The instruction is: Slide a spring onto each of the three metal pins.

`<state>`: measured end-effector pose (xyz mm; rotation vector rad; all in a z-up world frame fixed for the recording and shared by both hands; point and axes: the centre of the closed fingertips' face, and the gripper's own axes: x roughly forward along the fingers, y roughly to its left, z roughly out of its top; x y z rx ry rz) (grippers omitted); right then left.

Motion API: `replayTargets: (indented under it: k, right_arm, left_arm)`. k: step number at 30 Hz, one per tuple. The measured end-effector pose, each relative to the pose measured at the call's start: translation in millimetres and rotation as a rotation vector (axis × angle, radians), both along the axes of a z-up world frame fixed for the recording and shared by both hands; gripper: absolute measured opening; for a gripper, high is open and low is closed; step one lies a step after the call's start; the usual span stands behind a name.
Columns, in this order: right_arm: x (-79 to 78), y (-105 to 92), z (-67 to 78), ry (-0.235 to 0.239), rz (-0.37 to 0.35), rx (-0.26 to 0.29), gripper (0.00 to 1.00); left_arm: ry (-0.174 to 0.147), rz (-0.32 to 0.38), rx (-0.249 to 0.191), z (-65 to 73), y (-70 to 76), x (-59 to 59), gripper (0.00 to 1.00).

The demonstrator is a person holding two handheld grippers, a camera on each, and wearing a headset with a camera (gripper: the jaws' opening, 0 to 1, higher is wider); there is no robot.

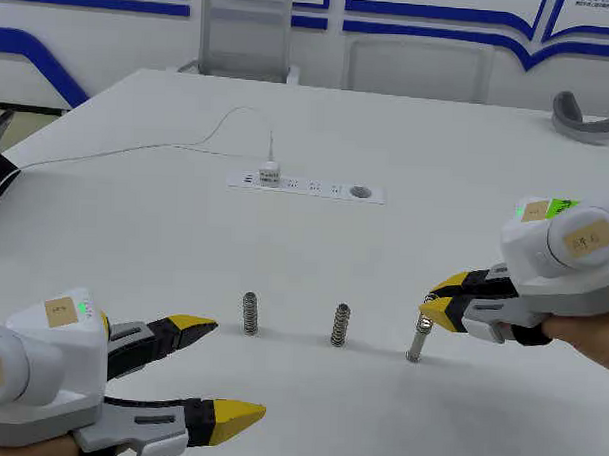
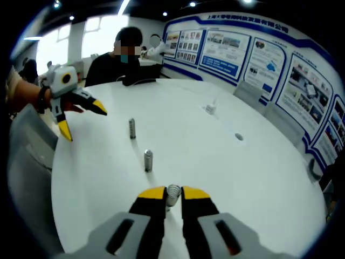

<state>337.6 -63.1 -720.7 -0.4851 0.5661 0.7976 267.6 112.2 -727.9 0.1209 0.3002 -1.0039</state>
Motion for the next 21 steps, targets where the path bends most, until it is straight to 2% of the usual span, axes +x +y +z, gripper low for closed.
replayTargets:
  k: [9, 21]
  right_arm:
    - [4.6, -0.5, -16.5, 0.006, -0.023, 0.008, 0.12]
    - [8.3, -1.1, -30.3, 0.024, -0.047, 0.018, 0.12]
  left_arm:
    - [0.006, 0.003, 0.002, -2.0, 0.1, -0.1, 0.65]
    - [0.011, 0.004, 0.005, -3.7, -0.9, -0.2, 0.65]
